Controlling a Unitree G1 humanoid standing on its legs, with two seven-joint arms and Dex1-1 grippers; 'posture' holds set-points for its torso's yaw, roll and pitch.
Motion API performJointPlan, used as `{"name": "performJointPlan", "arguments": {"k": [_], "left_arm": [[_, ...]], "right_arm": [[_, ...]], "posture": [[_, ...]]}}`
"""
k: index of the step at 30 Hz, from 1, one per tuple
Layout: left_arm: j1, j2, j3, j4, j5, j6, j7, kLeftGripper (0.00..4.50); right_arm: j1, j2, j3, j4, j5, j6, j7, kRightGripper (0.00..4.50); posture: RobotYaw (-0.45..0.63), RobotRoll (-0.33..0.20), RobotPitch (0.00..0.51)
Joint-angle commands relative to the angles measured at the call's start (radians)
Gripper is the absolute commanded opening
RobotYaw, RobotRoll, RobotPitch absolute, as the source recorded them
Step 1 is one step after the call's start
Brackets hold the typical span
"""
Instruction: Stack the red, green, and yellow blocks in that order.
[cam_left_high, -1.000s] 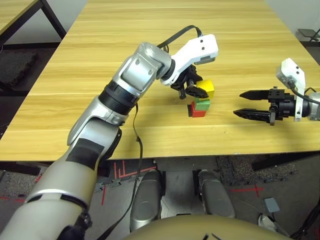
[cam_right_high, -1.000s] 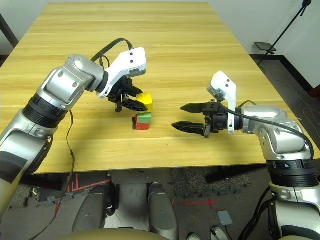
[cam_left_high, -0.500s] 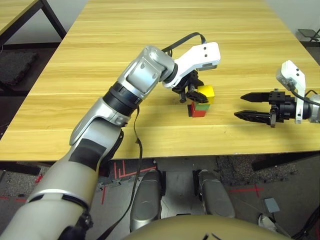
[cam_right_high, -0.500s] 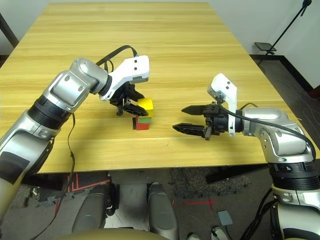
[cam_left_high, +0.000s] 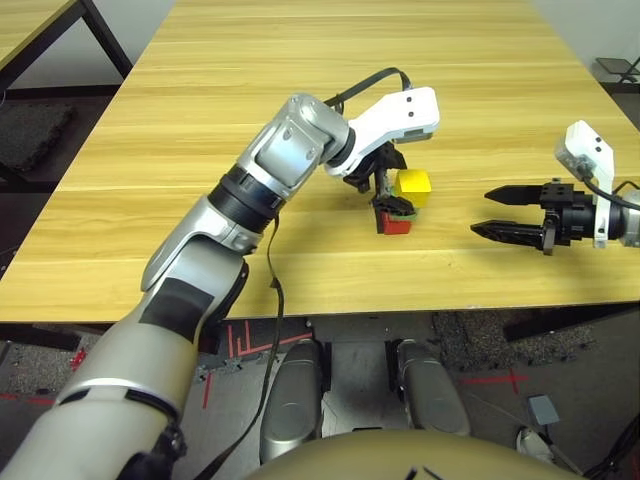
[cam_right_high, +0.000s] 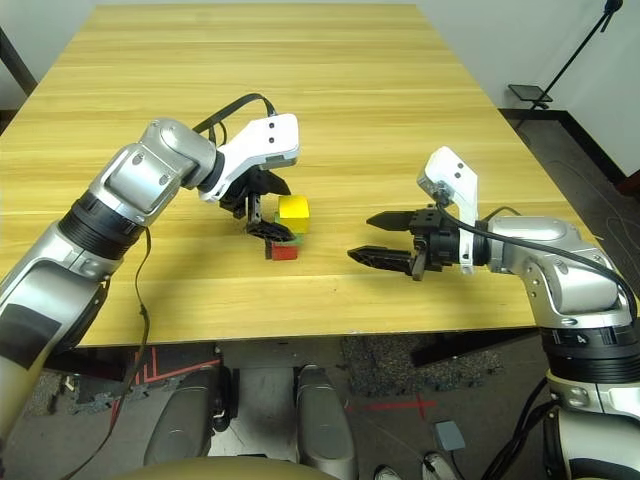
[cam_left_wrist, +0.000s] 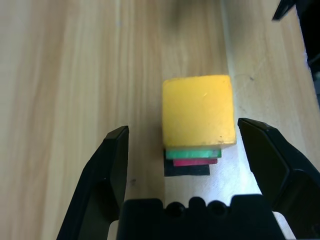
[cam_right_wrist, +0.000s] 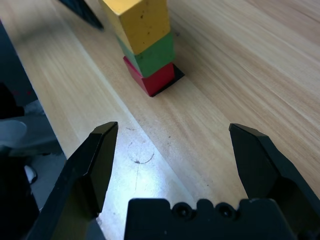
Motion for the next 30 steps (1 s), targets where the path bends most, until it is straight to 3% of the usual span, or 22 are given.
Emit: {"name": "performJointPlan", "arguments": {"k": [1,5,8,10,13,16,18,22,30], "left_arm": [[0.031,0.038,0.132,-0.174,-0.096,0.183,0.043,4.47],[0.130,0.043,0.439,-0.407,-0.160,0.435,0.233,4.47],[0.272,-0.060,0.659,-0.499,-0.067,0.387,0.522,4.47],[0.423,-0.126,0.742,-0.545,-0.024,0.222,0.661,4.47],[0.591,-0.208,0.801,-0.574,-0.006,0.000,0.791,4.47],[0.680,-0.307,0.838,-0.571,-0.016,-0.183,0.910,4.47],[0.750,-0.332,0.840,-0.556,-0.011,-0.308,0.942,4.47],[0.860,-0.331,0.834,-0.481,0.002,-0.508,0.984,4.47],[0.897,-0.261,0.836,-0.337,0.000,-0.631,1.044,4.47]], "right_arm": [[-0.008,-0.041,-0.045,0.033,0.027,-0.004,0.036,4.50],[-0.028,-0.063,-0.134,0.208,0.003,-0.035,-0.016,4.50],[-0.084,-0.016,-0.199,0.419,-0.045,-0.180,-0.115,4.50],[-0.144,0.038,-0.253,0.575,-0.060,-0.312,-0.199,4.50],[-0.210,0.073,-0.281,0.779,-0.107,-0.513,-0.255,4.50],[-0.272,0.075,-0.294,0.981,-0.145,-0.693,-0.280,4.50],[-0.300,0.072,-0.299,1.104,-0.167,-0.789,-0.318,4.50],[-0.335,0.076,-0.300,1.255,-0.204,-0.897,-0.375,4.50],[-0.356,0.114,-0.307,1.322,-0.227,-0.936,-0.404,4.50]], "posture": [[0.05,-0.081,0.074],[0.07,-0.094,0.074],[0.10,-0.097,0.078],[0.10,-0.106,0.081],[0.11,-0.112,0.086],[0.11,-0.122,0.095],[0.11,-0.123,0.099],[0.10,-0.120,0.104],[0.13,-0.125,0.101]]}}
